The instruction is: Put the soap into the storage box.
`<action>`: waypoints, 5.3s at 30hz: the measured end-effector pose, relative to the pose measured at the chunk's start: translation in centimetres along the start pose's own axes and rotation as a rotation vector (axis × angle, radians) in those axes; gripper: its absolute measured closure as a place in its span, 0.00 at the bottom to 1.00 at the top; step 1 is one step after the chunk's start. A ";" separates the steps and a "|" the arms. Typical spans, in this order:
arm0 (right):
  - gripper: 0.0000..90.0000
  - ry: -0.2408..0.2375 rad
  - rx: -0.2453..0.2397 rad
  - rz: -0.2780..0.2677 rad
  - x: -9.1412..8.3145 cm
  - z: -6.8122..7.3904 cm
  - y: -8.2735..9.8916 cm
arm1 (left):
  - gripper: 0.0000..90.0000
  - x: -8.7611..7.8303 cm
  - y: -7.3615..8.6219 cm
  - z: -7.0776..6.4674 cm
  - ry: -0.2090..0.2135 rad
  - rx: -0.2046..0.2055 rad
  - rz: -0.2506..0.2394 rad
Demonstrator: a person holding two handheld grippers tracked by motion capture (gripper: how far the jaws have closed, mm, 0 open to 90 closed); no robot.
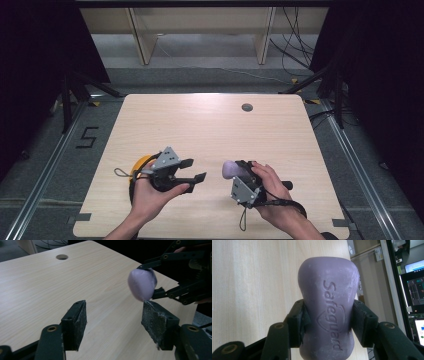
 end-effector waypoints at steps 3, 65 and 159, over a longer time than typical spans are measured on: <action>0.56 0.001 -0.016 -0.014 0.1 -0.1 -0.1 | 0.41 1.4 -0.7 -0.7 0.044 0.001 -0.008; 0.56 0.000 0.023 0.018 -0.1 0.7 -0.3 | 0.63 6.7 -1.8 -2.9 0.223 -0.188 -0.015; 0.40 -0.015 0.246 0.089 -0.6 -0.6 5.9 | 0.66 -5.1 4.9 6.6 -0.341 -0.155 0.008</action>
Point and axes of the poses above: each handheld gripper's, and its own axes: x roughly forward along the jaws, y roughly out of its underside, z roughly to its left, the point moved 10 cm from there along x, roughly forward along the jaws, and after that the axes turned 15 degrees about x, right-handed, at the moved point
